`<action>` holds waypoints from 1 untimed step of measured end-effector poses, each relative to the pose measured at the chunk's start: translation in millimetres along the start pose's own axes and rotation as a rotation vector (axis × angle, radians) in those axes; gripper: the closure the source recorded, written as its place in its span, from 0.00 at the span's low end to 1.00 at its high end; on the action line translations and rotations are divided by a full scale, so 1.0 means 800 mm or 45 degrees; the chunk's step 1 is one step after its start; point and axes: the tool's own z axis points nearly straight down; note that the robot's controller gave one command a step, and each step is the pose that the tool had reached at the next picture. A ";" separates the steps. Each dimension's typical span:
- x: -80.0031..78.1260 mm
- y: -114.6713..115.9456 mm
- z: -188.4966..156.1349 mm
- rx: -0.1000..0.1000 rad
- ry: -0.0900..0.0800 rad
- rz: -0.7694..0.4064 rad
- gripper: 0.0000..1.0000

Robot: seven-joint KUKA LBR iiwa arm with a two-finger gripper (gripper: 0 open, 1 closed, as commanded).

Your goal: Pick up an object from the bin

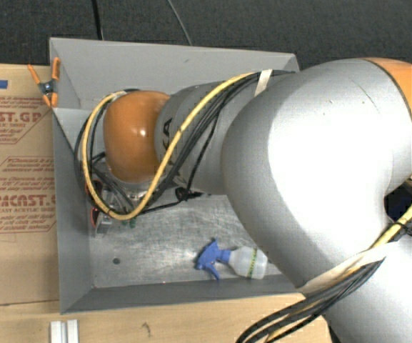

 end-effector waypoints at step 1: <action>0.000 -0.001 -0.005 0.002 0.001 0.000 1.00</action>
Offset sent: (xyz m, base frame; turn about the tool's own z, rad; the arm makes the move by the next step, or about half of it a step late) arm 0.0001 0.0002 0.0133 0.0000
